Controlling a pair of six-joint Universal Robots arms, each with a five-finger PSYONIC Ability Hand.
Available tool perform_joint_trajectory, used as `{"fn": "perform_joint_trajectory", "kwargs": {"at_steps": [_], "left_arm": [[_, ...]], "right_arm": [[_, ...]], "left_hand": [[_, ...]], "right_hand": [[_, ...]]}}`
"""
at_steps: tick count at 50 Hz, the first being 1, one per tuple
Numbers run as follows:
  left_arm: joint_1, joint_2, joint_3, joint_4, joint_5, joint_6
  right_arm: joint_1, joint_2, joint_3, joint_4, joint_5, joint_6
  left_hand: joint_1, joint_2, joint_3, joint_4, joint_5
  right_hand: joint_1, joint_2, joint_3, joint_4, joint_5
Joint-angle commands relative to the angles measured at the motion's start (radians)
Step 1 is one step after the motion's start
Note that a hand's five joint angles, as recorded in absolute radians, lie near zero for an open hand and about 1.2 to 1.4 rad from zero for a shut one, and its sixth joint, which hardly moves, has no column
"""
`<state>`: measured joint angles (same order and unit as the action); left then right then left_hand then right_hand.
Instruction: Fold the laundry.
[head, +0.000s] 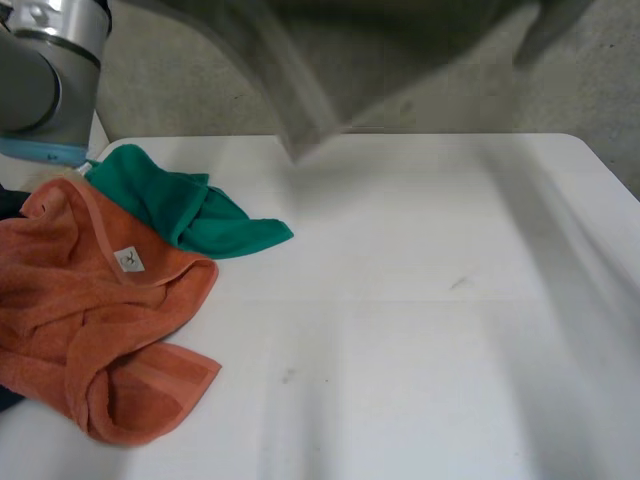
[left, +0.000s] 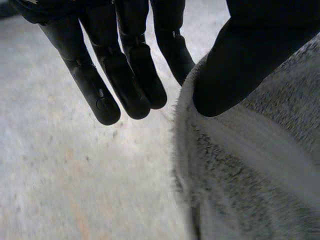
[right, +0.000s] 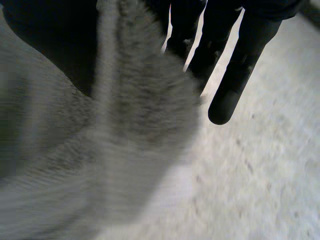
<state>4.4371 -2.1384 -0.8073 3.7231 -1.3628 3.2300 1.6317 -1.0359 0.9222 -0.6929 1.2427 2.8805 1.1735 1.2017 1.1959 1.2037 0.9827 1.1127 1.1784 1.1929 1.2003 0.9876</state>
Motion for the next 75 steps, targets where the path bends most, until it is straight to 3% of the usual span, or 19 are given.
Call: {"fn": "perform_joint_trajectory", "kwargs": {"at_steps": [1, 10, 15, 18, 19, 20, 25, 34, 40, 46, 51, 56, 65, 70, 75], "left_arm": [[-0.015, 0.075, -0.214, -0.043, 0.059, -0.015], [-0.039, 0.077, -0.643, -0.008, 0.080, 0.073], [-0.055, 0.042, -0.823, 0.064, 0.088, 0.181], [-0.058, 0.048, -0.866, 0.084, 0.100, 0.223], [-0.058, 0.060, -0.884, 0.090, 0.102, 0.240], [-0.058, 0.071, -0.894, 0.090, 0.103, 0.244], [-0.056, 0.133, -0.915, 0.075, 0.099, 0.228], [-0.055, 0.183, -0.938, 0.009, 0.097, 0.189], [-0.055, 0.192, -0.958, -0.011, 0.096, 0.185], [-0.041, 0.201, -0.974, -0.017, 0.096, 0.191], [-0.012, 0.238, -0.986, -0.046, 0.091, 0.191], [0.008, 0.389, -0.987, -0.159, 0.080, 0.185], [0.028, 0.768, -0.813, -0.509, 0.105, 0.137], [0.024, 0.770, -0.716, -0.722, 0.097, 0.139], [-0.008, 0.646, -0.676, -0.859, 0.056, 0.192]], "right_arm": [[-0.001, -0.018, 0.165, 0.067, -0.085, 0.016], [-0.009, 0.089, 0.297, 0.415, -0.103, -0.130], [-0.016, 0.166, 0.337, 0.619, -0.097, -0.311], [-0.035, 0.171, 0.334, 0.685, -0.094, -0.349], [-0.042, 0.171, 0.330, 0.725, -0.092, -0.351], [-0.047, 0.168, 0.326, 0.742, -0.092, -0.348], [-0.069, 0.158, 0.307, 0.806, -0.075, -0.331], [-0.092, 0.149, 0.259, 0.892, -0.057, -0.355], [-0.095, 0.132, 0.242, 0.929, -0.061, -0.369], [-0.095, 0.131, 0.242, 0.917, -0.063, -0.392], [-0.113, 0.077, 0.256, 0.929, -0.066, -0.409], [-0.165, -0.068, 0.270, 1.010, -0.077, -0.434], [-0.260, -0.439, 0.248, 1.249, -0.169, -0.515], [-0.308, -0.516, 0.286, 1.340, -0.223, -0.607], [-0.297, -0.478, 0.339, 1.357, -0.233, -0.675]], "left_hand": [[0.223, 0.195, 0.200, 0.193, 0.239], [0.223, 0.195, 0.200, 0.193, 0.239], [0.223, 0.195, 0.200, 0.193, 0.239], [0.223, 0.195, 0.200, 0.193, 0.239], [0.223, 0.195, 0.200, 0.193, 0.239], [0.223, 0.195, 0.200, 0.193, 0.239], [0.223, 0.195, 0.200, 0.193, 0.239], [0.223, 0.195, 0.200, 0.193, 0.239], [0.223, 0.195, 0.200, 0.193, 0.239], [0.223, 0.195, 0.200, 0.193, 0.239], [0.223, 0.195, 0.200, 0.193, 0.239], [0.223, 0.195, 0.200, 0.193, 0.239], [0.223, 0.195, 0.200, 0.193, 0.239], [0.223, 0.195, 0.200, 0.193, 0.239], [0.223, 0.195, 0.200, 0.193, 0.239]], "right_hand": [[0.284, 0.218, 0.203, 0.196, 0.234], [0.284, 0.218, 0.203, 0.196, 0.234], [0.284, 0.218, 0.203, 0.196, 0.234], [0.284, 0.218, 0.203, 0.196, 0.234], [0.045, -0.021, -0.035, -0.043, -0.005], [-0.048, -0.113, -0.128, -0.135, -0.097], [-0.301, -0.366, -0.381, -0.388, -0.350], [-0.354, -0.420, -0.434, -0.442, -0.403], [-0.322, -0.388, -0.402, -0.409, -0.371], [0.282, 0.216, 0.202, 0.195, 0.233], [0.284, 0.218, 0.203, 0.196, 0.234], [0.284, 0.218, 0.203, 0.196, 0.234], [0.284, 0.218, 0.203, 0.196, 0.234], [0.284, 0.218, 0.203, 0.196, 0.234], [0.284, 0.218, 0.203, 0.196, 0.234]]}}
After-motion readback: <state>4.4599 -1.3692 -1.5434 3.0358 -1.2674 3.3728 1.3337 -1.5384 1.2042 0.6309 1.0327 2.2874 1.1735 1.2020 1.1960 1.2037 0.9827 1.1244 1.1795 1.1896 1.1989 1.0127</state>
